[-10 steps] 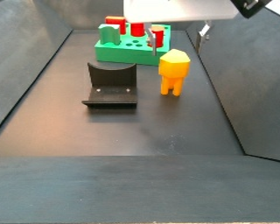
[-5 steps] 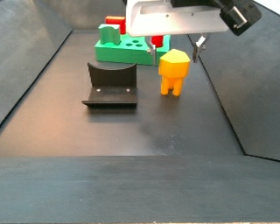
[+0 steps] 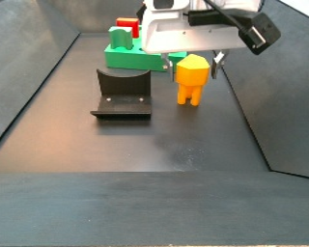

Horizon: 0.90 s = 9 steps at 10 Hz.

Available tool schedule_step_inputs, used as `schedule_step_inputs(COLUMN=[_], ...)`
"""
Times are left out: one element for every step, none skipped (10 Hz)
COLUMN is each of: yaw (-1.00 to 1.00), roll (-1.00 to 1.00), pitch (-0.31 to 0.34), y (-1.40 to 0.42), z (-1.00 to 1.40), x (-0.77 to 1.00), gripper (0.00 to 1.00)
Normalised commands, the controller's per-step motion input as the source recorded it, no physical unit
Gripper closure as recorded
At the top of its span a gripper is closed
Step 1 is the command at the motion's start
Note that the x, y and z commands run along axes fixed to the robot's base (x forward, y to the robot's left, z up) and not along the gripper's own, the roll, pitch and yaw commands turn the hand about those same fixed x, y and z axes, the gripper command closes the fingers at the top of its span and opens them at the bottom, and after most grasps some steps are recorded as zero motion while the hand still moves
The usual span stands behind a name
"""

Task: Pick up the 3 prong object. Move up. Move to above the board. Insert the 3 prong object.
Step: Pick up the 3 prong object.

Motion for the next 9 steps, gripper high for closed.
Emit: schedule_step_inputs(yaw=[0.00,0.00,0.00,0.00,0.00,0.00,0.00,0.00,0.00], roll=[0.02,0.00,0.00,0.00,0.00,0.00,0.00,0.00,0.00], pitch=[0.000,0.000,0.000,0.000,0.000,0.000,0.000,0.000,0.000], y=[0.00,0.00,0.00,0.00,0.00,0.00,0.00,0.00,0.00], z=[0.00,0.00,0.00,0.00,0.00,0.00,0.00,0.00,0.00], x=[-0.02,0.00,0.00,0.00,0.00,0.00,0.00,0.00,0.00], gripper=[0.00,0.00,1.00,1.00,1.00,1.00,1.00,1.00,1.00])
